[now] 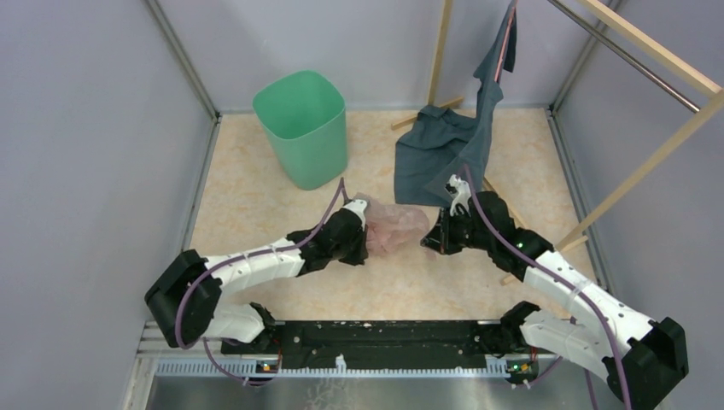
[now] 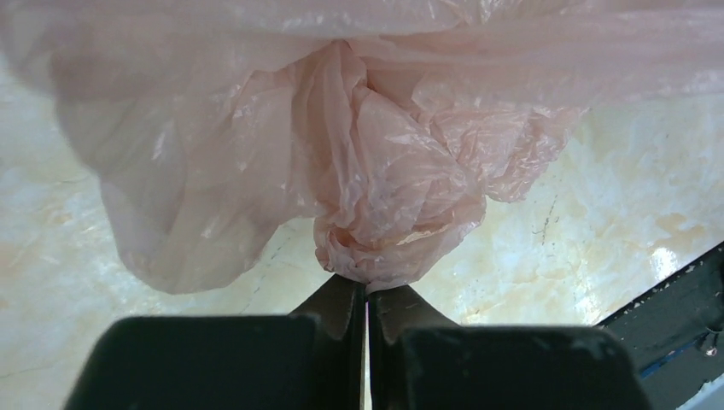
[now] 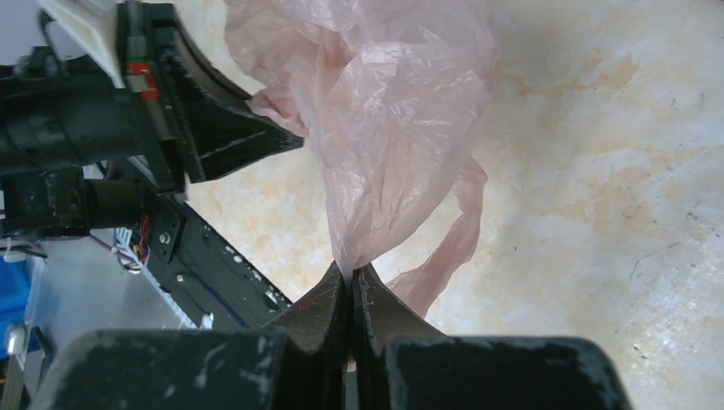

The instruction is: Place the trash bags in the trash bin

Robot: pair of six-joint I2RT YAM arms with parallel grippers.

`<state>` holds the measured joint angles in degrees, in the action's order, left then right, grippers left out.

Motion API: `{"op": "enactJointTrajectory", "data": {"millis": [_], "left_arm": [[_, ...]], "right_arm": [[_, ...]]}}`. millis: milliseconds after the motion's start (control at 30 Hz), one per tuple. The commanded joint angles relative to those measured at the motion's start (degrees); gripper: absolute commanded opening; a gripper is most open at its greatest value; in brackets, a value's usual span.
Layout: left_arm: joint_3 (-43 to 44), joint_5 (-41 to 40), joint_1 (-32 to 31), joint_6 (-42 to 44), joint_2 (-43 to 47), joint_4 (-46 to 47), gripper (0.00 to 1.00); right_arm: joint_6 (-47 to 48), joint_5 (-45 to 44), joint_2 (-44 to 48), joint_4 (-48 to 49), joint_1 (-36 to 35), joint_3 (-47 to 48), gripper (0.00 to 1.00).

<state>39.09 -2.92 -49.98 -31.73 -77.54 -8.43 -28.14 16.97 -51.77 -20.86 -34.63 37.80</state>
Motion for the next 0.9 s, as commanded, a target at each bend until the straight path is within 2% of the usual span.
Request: {"op": "enactJointTrajectory", "data": {"millis": [0,100,167,267,333,400,433,500,533,633,700,767,833,867], "left_arm": [[-2.3,-3.2,0.0,-1.5,7.5,-2.4,0.00],[-4.2,1.0,1.4,-4.0,13.9,-2.6,0.00],[1.1,8.4,5.0,-3.2,15.4,-6.3,0.00],[20.1,11.0,9.4,2.3,14.5,-15.5,0.00],[36.8,11.8,9.6,7.2,12.5,-21.0,0.00],[50.8,17.8,9.4,9.6,11.7,-22.9,0.00],[53.6,20.5,9.2,9.6,12.8,-20.9,0.00],[50.8,20.9,9.0,7.5,17.2,-15.8,0.00],[44.0,18.6,9.0,6.3,20.0,-13.8,0.00],[22.2,8.4,9.0,-0.9,26.6,-14.3,0.00],[6.6,7.1,9.0,-6.0,28.6,-15.1,0.00],[-3.9,8.3,9.2,-11.3,29.9,-14.1,0.00],[-5.3,9.7,9.3,-11.2,32.3,-13.7,0.00],[-2.1,9.5,9.3,-9.4,33.8,-14.3,0.00]], "right_arm": [[1.2,-5.4,1.8,-0.7,-0.1,-0.6,0.00],[1.0,-6.3,0.6,-0.1,-0.1,-0.5,0.00],[1.3,-4.5,-2.8,0.2,-0.1,2.6,0.00],[4.7,-7.1,-10.1,-7.8,-0.1,17.6,0.00],[7.8,-8.9,-13.3,-15.4,-0.2,35.1,0.00],[9.5,-10.2,-12.5,-18.6,-1.6,46.4,0.00],[10.1,-10.1,-11.0,-18.1,-2.8,49.3,0.00],[9.7,-8.1,-6.5,-13.1,-3.8,48.5,0.00],[8.8,-6.8,-3.9,-10.2,-3.8,45.0,0.00],[4.6,-5.1,3.2,-0.2,-3.9,24.3,0.00],[1.6,-5.6,3.7,3.3,-3.8,10.7,0.00],[-0.1,-3.8,1.4,5.1,-3.9,2.2,0.00],[0.0,-2.5,1.1,5.0,-3.8,1.2,0.00],[1.1,-3.5,1.6,3.9,-3.9,3.4,0.00]]}}
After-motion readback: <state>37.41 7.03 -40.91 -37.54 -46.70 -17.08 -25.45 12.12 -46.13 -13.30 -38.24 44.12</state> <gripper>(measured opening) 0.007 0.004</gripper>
